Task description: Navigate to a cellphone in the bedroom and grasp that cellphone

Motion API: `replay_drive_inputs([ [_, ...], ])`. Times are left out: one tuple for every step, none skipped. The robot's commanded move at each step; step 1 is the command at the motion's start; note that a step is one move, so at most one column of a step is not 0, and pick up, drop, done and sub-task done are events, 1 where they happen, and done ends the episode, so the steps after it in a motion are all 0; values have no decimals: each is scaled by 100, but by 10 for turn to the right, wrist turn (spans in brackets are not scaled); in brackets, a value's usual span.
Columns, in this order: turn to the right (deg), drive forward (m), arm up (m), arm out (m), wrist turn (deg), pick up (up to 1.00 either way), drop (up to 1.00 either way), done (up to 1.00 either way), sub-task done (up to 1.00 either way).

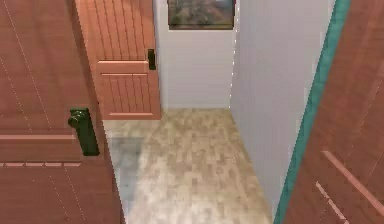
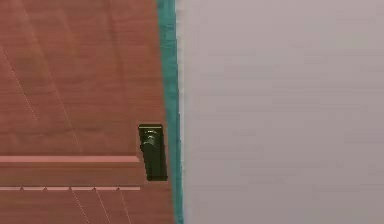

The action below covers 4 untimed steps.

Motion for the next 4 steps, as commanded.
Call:
replay_drive_inputs([
  [60,0,0,0,0,0,0,0,0],
  [0,100,0,0,0,0,0,0,0],
  [0,35,0,0,0,0,0,0,0],
  [-450,0,0,0,0,0,0,0,0],
])
